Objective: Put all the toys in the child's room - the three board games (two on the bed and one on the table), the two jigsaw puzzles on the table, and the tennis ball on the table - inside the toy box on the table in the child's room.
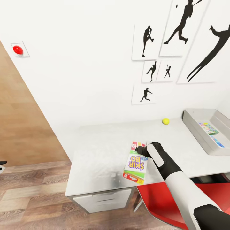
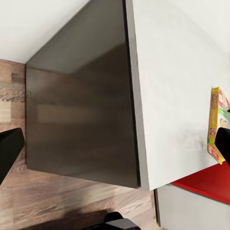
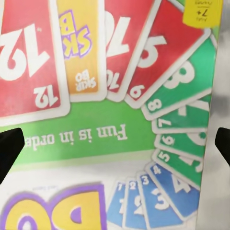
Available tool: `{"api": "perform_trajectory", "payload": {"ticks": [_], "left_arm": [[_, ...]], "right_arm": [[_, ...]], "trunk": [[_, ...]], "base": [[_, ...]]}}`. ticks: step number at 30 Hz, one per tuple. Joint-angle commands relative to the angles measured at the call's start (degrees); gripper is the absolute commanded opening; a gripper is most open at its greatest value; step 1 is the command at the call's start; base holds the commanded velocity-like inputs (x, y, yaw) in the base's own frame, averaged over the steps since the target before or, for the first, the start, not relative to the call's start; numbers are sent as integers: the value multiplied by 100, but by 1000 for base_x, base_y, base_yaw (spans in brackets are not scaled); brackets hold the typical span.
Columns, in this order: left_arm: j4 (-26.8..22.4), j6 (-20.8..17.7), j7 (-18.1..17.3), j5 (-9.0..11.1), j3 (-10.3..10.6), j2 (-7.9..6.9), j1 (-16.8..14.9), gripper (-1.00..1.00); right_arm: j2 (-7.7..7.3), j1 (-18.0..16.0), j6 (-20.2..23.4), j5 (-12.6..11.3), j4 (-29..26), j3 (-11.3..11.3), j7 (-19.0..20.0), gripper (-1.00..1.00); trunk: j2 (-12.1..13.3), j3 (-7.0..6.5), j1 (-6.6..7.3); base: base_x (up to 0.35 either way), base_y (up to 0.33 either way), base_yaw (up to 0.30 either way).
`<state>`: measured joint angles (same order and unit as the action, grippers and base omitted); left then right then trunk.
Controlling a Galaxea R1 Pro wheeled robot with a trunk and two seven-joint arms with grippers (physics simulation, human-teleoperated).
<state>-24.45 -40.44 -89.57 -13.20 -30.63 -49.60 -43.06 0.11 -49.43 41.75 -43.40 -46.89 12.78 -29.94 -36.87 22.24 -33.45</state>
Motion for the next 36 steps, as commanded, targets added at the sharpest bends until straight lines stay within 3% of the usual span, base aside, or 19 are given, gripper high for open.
{"api": "perform_trajectory", "payload": {"ticks": [1, 16, 36], "left_arm": [[1, -60, -43, -59, -31, 3, -9, 100], [-1, -60, -43, -59, -36, 3, -9, 100], [-3, -60, -43, -60, -35, 3, -9, 100]], "right_arm": [[-2, -5, 7, -55, -5, 14, -56, 100], [-2, -5, 9, -63, -4, 17, -43, 100], [-1, -5, 18, -71, -7, 23, 1, 100]], "trunk": [[-8, 17, -1], [-8, 147, -1], [-8, 160, -1]], "base": [[0, 0, 0], [0, 0, 0], [0, 40, 0]]}}
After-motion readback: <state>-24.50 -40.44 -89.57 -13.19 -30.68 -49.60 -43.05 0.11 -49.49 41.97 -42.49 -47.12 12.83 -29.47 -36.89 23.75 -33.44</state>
